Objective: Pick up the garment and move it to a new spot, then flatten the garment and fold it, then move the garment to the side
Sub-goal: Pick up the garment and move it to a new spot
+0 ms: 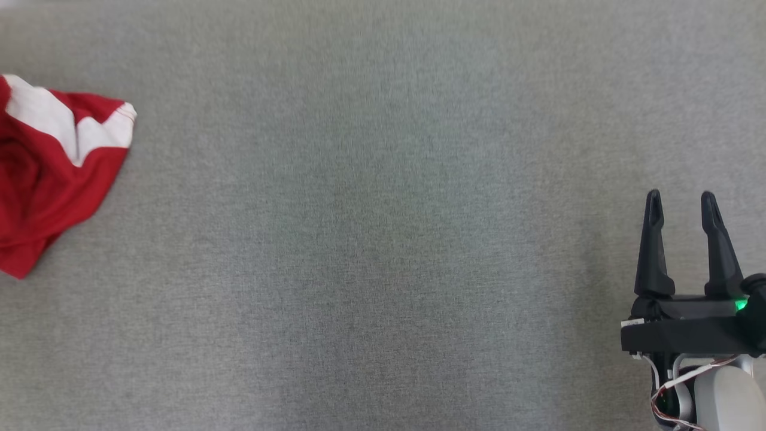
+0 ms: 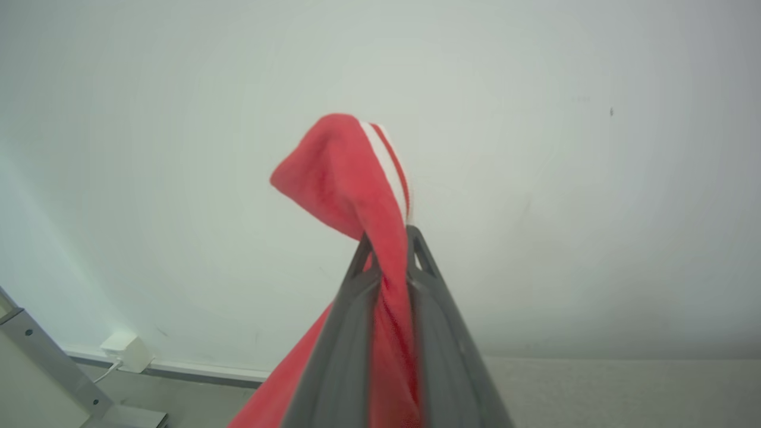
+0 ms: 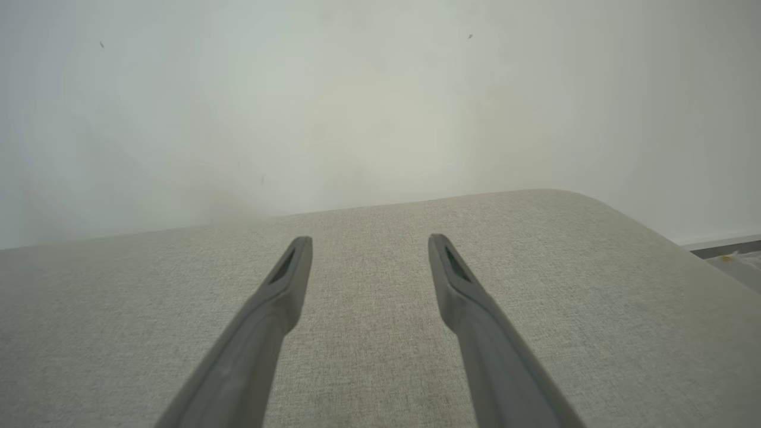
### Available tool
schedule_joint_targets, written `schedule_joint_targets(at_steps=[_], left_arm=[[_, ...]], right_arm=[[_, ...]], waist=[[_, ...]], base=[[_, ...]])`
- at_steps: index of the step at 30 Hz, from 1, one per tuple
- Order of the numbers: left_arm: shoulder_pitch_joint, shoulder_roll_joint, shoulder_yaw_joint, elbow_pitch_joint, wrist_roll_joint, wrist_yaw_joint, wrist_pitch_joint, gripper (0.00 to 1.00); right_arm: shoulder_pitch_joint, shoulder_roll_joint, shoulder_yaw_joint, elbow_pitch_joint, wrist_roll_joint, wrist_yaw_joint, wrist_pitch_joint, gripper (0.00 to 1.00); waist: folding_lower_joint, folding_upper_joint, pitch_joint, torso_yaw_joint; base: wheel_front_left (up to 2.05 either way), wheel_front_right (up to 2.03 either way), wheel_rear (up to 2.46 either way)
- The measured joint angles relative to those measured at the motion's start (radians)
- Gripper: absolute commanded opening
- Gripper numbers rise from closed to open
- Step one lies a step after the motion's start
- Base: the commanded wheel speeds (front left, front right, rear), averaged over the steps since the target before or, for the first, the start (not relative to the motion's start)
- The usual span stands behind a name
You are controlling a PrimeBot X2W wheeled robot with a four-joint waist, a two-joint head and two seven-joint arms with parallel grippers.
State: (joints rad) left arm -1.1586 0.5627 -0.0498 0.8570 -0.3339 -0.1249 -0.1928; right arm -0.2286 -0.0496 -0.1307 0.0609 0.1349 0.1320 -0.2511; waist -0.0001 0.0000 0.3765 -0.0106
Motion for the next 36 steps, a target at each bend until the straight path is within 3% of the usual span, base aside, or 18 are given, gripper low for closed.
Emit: schedule_joint_targets(at_steps=[9, 16, 21, 28, 36], left_arm=[[-0.094, -0.032, -0.126, -0.341, 0.024, -0.006, 0.128, 0.00], [-0.154, -0.147, -0.251, -0.562, -0.004, -0.006, 0.243, 0.00], [-0.197, -0.243, -0.329, -0.585, -0.017, -0.006, 0.278, 0.00], [-0.225, -0.393, -0.401, -0.529, -0.039, -0.006, 0.244, 0.00], [-0.039, -0.422, -0.417, -0.504, -0.079, 0.029, 0.181, 0.00]], right_arm=[[0.027, 0.000, -0.012, 0.061, 0.061, 0.000, -0.011, 1.00], [0.040, -0.001, -0.011, 0.065, 0.113, 0.000, -0.013, 1.00], [0.041, -0.001, -0.009, 0.071, 0.138, 0.000, -0.013, 1.00], [0.044, -0.001, -0.012, 0.075, 0.164, 0.000, -0.013, 1.00], [0.060, -0.001, -0.038, 0.074, 0.162, 0.000, -0.013, 1.00]], waist=[[-0.0001, -0.0002, -0.089, -0.035], [-0.0001, -0.0002, -0.113, -0.128], [-0.0001, -0.0002, -0.118, -0.204], [-0.0001, -0.0002, -0.120, -0.305], [0.0000, 0.0000, -0.124, -0.347]], base=[[0.00, 0.00, 0.00], [0.00, 0.00, 0.00], [0.00, 0.00, 0.00], [0.00, 0.00, 0.00], [0.00, 0.00, 0.00]])
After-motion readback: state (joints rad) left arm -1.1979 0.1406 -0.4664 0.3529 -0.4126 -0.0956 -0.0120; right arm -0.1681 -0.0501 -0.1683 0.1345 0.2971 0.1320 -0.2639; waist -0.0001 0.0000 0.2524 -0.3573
